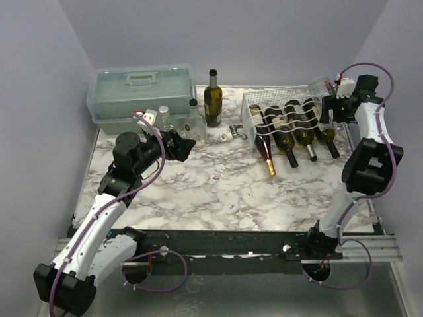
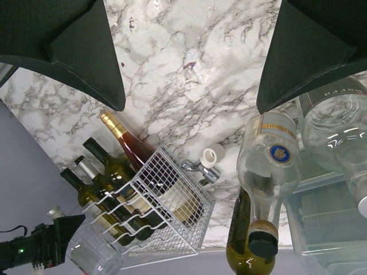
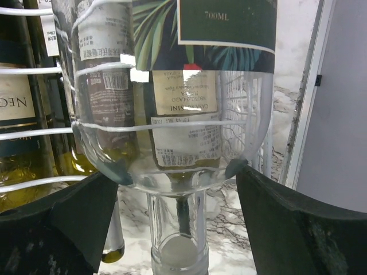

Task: Take the wine bottle off the wine rack
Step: Pick up the wine bottle from the wine rack.

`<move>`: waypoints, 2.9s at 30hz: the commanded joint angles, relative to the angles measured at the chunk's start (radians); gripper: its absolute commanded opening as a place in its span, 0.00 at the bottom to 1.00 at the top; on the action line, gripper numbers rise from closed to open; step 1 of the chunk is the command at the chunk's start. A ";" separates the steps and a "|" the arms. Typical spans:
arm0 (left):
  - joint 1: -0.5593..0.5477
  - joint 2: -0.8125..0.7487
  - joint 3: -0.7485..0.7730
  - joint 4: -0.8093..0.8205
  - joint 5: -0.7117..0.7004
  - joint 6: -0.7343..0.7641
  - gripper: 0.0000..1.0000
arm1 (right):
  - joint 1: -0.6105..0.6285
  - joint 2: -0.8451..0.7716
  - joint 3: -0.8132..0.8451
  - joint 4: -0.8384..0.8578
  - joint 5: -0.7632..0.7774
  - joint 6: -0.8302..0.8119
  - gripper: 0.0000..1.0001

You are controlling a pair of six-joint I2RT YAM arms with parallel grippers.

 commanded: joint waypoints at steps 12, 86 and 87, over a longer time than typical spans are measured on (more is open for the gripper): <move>0.004 0.003 -0.011 0.007 0.020 0.008 0.99 | -0.015 0.029 -0.017 0.031 -0.009 0.011 0.72; 0.004 0.002 -0.012 0.007 0.020 0.011 0.99 | -0.043 -0.275 -0.042 0.065 -0.218 0.023 0.00; 0.004 0.002 -0.012 0.007 0.021 0.011 0.99 | -0.043 -0.279 -0.039 0.056 -0.224 0.021 0.00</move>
